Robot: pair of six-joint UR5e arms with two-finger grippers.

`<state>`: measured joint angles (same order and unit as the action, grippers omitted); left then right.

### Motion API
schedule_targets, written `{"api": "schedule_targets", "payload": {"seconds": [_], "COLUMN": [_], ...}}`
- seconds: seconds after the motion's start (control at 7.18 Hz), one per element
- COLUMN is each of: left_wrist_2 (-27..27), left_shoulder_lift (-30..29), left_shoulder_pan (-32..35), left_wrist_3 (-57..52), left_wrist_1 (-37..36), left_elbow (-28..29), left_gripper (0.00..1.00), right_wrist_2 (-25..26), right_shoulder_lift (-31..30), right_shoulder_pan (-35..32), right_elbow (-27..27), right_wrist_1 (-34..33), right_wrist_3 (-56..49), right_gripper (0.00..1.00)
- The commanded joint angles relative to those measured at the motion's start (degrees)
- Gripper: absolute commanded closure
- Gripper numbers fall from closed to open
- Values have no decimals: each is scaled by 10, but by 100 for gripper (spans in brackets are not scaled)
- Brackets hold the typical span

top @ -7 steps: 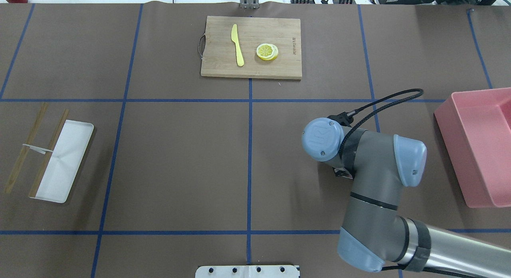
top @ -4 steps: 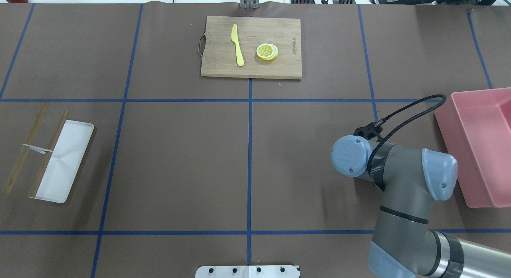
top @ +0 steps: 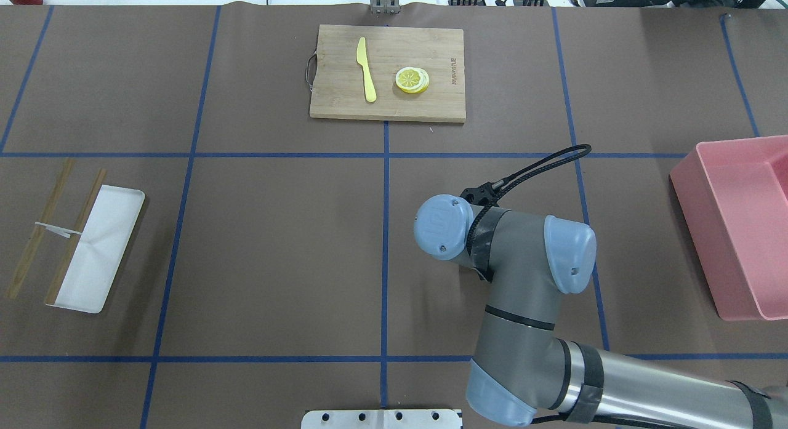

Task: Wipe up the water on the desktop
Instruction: 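Wipe the cloth toward the table center with the right gripper, then lift the cloth with the right gripper and carry it to the pink bin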

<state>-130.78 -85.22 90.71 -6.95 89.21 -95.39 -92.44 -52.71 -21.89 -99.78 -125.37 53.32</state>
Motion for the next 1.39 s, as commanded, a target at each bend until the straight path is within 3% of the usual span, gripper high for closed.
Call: {"api": "schedule_targets", "payload": {"seconds": [0.0, 0.14, 0.42, 0.56, 0.84, 0.98, 1.25], "left_wrist_2": [0, -2, -4, -4, -4, -10, -55], "left_shoulder_lift": [-1, -1, -1, -1, 0, 0, 7], "left_shoulder_pan": [0, 0, 0, 0, 0, 0, 0], "left_wrist_3": [0, 0, 0, 0, 0, 5, 95], "left_wrist_1": [0, 0, 0, 0, -1, -10, -33], "left_elbow": [0, 0, 0, 0, 0, -1, -29], "left_gripper": [2, 2, 2, 2, 2, 2, 2], "right_wrist_2": [-12, -17, -18, -19, -43, -79, -189], "right_shoulder_lift": [78, 117, 164, 167, 77, 11, -88], "right_shoulder_pan": [4, 7, 14, 13, -49, -109, -252], "right_elbow": [81, 103, 98, 41, -121, -179, -213], "right_wrist_1": [91, 118, 169, 163, 107, 104, 108], "right_wrist_3": [51, 86, 184, 201, 165, 83, -132], "right_gripper": [100, 100, 100, 100, 100, 100, 100]}}
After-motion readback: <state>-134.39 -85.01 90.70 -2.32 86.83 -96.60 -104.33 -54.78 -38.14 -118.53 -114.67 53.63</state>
